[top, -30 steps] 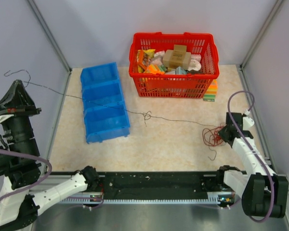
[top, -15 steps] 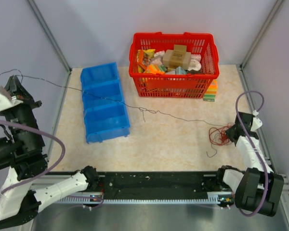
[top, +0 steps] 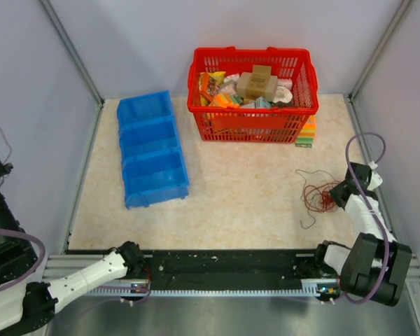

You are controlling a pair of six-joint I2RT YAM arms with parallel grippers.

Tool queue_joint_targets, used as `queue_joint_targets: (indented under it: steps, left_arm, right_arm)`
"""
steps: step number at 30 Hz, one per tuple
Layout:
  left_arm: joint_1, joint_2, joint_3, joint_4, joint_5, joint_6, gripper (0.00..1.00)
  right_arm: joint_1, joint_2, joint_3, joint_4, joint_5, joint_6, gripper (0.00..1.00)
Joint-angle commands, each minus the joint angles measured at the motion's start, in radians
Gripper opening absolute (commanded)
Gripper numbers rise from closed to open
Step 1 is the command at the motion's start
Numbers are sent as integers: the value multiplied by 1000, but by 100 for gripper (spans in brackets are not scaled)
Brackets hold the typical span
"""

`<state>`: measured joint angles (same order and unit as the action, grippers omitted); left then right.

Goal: Untangle the cables

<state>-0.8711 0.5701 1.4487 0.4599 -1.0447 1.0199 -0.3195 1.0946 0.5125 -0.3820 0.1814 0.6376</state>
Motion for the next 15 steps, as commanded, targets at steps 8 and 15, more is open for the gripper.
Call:
queue_joint_targets:
  steps: [8,15]
  left_arm:
    - [4,252,-83,-507,111,-537,0]
    - [214,350,-88,-621,165,-720,0]
  right_arm:
    - [48,-55,47,40,-255,-131,0]
    - [56,-27,34,43,-290,-142,2]
